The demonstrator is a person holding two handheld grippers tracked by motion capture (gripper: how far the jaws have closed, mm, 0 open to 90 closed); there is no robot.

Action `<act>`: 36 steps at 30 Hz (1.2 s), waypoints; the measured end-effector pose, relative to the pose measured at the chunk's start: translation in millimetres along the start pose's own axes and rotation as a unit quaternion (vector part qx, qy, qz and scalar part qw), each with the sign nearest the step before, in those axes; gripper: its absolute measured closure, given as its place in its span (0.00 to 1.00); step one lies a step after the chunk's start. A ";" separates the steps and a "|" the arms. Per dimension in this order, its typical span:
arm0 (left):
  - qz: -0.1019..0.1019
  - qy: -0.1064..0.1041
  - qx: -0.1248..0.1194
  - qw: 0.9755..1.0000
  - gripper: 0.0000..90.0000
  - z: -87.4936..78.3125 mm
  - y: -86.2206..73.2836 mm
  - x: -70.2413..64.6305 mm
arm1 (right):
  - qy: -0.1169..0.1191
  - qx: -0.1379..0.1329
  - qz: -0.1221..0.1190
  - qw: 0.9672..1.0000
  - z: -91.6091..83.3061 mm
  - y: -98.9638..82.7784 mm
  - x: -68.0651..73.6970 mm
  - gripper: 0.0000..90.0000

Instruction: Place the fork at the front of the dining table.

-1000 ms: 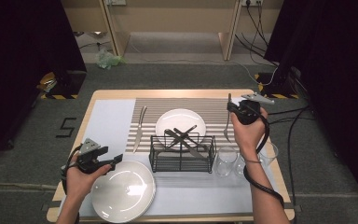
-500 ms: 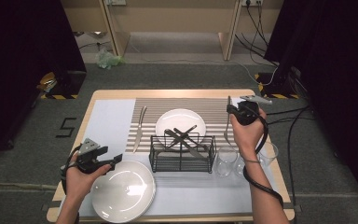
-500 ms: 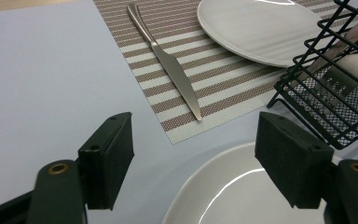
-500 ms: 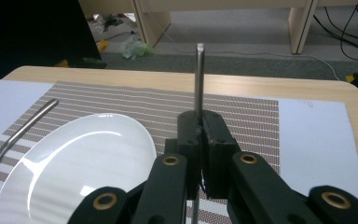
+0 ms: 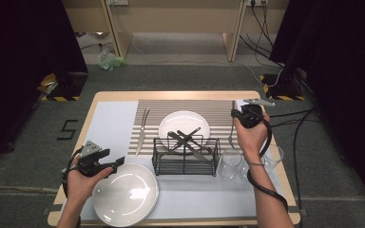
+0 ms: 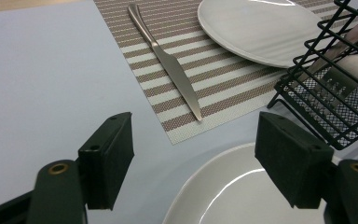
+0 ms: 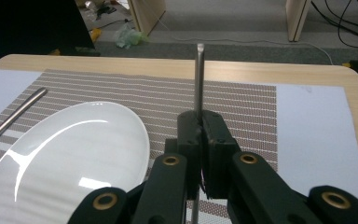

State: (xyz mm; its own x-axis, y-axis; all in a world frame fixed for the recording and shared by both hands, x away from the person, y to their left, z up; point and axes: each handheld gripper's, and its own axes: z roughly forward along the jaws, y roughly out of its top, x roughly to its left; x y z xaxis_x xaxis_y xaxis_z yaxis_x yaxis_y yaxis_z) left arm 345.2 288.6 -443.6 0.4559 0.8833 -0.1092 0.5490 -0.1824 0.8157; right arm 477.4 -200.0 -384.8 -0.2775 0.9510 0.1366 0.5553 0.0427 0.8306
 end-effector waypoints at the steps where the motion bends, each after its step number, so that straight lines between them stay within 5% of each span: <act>1: 0.000 0.000 0.000 1.000 0.31 0.0 0.0 0.0 | 0.000 0.000 0.000 1.000 0.0 0.0 0.0 0.97; 36: -0.002 0.002 -0.001 1.000 0.31 -1.2 0.0 1.7 | -0.024 0.042 0.006 0.999 14.3 6.5 0.3 0.97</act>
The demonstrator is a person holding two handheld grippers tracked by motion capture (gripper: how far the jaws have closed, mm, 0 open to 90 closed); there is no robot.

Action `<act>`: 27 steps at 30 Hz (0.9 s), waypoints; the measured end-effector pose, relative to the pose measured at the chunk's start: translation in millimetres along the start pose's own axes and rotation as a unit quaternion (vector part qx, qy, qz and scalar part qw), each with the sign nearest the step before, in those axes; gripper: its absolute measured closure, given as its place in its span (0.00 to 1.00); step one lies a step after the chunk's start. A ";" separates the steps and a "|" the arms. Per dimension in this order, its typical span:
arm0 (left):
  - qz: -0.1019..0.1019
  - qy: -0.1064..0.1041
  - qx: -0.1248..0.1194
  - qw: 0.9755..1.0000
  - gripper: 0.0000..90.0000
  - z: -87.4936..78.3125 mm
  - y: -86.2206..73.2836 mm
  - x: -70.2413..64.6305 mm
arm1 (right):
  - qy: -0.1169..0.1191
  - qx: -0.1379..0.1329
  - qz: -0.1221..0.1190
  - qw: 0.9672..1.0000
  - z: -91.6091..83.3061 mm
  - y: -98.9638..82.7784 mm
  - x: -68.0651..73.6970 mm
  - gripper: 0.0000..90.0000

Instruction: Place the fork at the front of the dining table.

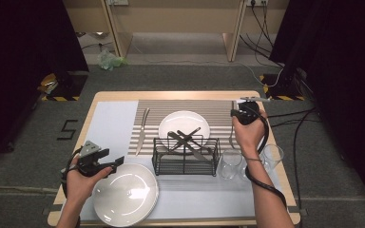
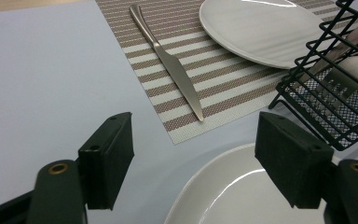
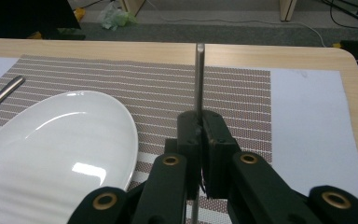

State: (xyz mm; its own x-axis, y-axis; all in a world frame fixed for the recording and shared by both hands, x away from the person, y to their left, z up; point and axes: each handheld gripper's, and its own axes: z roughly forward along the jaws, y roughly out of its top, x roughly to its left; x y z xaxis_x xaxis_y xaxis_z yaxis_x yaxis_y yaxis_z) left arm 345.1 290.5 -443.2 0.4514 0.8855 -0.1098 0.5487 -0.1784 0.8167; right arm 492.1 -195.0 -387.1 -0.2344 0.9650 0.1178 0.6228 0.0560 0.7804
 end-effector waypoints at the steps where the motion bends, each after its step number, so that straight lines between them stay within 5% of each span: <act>1: 0.000 0.000 0.000 1.000 0.30 -0.1 0.0 0.1 | -0.001 0.001 0.001 1.000 0.6 0.2 0.3 0.97; 27: -0.003 -0.001 0.002 1.000 0.31 1.9 -1.1 0.3 | -0.011 0.014 0.007 1.000 19.3 3.8 -1.5 0.96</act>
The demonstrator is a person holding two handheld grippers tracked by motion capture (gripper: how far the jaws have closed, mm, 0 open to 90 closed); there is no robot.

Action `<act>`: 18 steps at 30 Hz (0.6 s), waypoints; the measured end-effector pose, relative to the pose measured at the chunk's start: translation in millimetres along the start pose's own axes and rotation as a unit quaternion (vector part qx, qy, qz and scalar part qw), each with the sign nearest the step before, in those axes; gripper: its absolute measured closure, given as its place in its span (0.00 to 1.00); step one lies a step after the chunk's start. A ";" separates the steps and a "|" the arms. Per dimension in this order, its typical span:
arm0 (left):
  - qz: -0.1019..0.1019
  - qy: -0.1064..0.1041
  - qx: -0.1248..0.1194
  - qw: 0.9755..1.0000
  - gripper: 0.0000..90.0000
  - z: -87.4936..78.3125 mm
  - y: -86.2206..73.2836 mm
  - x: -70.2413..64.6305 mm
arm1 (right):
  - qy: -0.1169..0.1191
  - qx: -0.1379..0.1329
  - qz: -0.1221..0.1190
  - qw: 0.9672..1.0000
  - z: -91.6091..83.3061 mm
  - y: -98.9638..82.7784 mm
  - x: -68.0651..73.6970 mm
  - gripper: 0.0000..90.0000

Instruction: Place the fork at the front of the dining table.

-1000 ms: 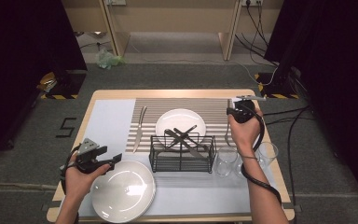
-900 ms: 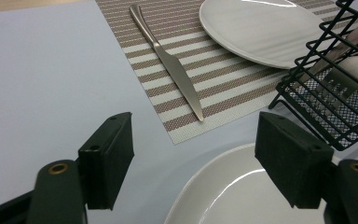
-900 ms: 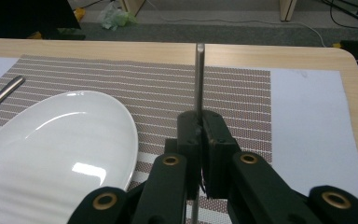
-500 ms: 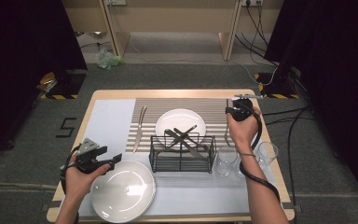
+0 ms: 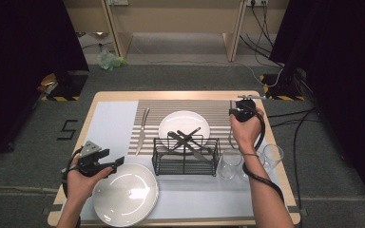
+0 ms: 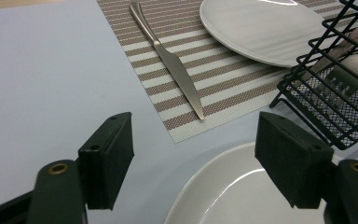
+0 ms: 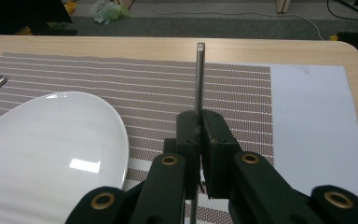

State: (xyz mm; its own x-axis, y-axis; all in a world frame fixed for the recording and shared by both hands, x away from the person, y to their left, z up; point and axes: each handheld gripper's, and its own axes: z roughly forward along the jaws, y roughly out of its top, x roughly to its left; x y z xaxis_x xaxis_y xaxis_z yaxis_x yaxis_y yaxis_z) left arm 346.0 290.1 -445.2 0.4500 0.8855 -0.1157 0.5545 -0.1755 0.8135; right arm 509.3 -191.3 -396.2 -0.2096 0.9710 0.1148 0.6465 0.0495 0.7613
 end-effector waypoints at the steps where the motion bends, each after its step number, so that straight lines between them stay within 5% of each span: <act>1: 0.000 0.000 0.000 1.000 0.31 0.0 0.0 0.0 | 0.000 0.000 0.000 1.000 0.0 0.0 0.0 0.96; 18: -0.002 0.001 0.000 1.000 0.31 -0.2 -0.2 1.0 | -0.004 0.012 0.007 1.000 10.7 2.3 -0.9 0.95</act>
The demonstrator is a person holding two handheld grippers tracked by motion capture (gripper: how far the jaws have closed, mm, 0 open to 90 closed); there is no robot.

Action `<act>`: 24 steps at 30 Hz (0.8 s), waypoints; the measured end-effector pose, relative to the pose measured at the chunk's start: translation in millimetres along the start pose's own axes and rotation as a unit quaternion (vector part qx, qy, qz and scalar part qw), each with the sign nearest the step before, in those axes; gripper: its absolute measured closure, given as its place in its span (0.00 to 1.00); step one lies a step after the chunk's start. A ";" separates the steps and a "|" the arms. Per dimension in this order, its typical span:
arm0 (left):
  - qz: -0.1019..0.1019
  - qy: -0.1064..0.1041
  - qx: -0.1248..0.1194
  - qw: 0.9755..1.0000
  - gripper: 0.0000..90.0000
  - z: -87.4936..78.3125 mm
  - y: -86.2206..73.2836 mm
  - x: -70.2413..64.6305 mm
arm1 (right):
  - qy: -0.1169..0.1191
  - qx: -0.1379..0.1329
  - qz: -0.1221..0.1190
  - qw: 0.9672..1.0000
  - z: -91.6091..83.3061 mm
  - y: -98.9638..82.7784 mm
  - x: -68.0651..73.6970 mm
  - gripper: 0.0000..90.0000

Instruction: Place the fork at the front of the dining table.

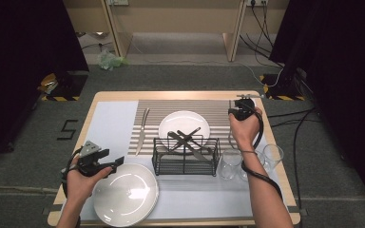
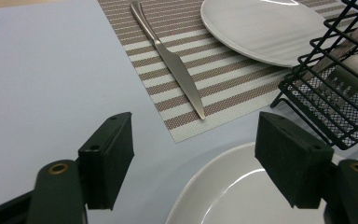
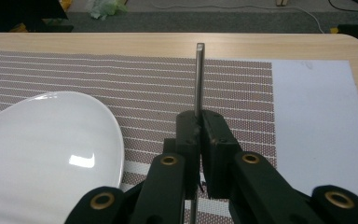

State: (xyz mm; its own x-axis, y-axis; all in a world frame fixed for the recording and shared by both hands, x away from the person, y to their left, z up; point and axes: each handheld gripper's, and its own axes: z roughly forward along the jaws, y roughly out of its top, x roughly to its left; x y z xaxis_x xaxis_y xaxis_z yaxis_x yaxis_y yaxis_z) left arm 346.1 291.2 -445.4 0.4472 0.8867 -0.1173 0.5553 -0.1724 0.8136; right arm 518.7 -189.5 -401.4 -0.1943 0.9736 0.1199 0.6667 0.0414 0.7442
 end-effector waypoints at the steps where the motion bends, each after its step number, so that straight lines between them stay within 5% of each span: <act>1: 0.000 0.000 0.000 1.000 0.31 0.0 -0.1 0.2 | 0.000 0.001 0.000 1.000 1.5 0.1 0.6 0.95; 24: -0.002 0.000 -0.001 1.000 0.31 -0.4 -0.3 1.4 | 0.002 0.030 0.024 0.999 0.5 7.2 -4.5 0.97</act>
State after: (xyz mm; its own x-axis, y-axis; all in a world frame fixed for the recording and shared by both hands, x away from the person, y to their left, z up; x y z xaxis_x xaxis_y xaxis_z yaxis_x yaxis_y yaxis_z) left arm 346.3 292.6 -445.5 0.4456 0.8871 -0.1201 0.5559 -0.1690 0.8139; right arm 524.8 -193.4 -396.8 -0.1630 0.9740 0.1572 0.7171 0.0075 0.6969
